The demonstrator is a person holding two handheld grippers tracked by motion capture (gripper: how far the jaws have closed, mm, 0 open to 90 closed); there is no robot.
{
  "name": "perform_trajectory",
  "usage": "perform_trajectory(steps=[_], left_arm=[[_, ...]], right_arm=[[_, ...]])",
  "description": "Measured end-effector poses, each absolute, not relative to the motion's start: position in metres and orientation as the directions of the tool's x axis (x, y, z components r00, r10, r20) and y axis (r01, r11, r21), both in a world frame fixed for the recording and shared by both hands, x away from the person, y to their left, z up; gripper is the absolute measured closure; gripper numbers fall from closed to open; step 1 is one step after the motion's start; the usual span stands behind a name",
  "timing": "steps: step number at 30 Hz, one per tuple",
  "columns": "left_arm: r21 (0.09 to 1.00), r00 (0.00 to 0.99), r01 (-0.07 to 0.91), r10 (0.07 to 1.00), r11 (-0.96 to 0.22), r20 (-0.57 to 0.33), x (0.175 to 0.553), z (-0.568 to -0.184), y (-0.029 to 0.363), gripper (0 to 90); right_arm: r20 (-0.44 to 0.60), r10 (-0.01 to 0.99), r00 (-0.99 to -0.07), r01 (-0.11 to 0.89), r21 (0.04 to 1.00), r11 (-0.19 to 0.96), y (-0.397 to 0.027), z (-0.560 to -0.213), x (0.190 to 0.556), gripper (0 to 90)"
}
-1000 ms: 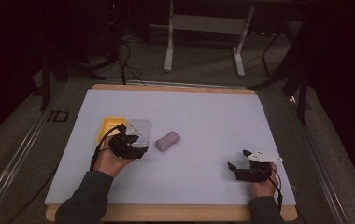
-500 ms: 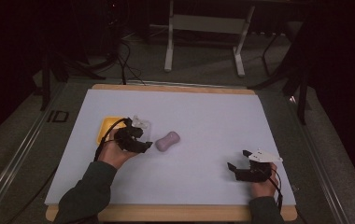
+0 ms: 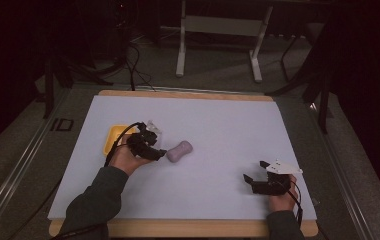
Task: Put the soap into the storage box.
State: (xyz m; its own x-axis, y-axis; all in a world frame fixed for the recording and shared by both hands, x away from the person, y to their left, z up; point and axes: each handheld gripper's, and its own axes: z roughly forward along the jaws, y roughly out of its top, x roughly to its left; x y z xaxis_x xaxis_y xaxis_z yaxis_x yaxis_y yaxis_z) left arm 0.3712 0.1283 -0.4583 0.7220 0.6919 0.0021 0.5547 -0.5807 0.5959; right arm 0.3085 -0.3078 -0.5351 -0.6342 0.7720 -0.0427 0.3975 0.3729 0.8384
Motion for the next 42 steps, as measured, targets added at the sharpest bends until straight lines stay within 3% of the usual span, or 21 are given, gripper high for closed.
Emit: perform_trajectory(steps=[42], left_arm=[[0.465, 0.779, 0.554, 0.627, -0.691, 0.005, 0.411, -0.471, 0.092, 36.1]], right_arm=[[-0.051, 0.770, -0.636, 0.393, 0.838, 0.380, -0.307, -0.535, 0.308, 14.3]])
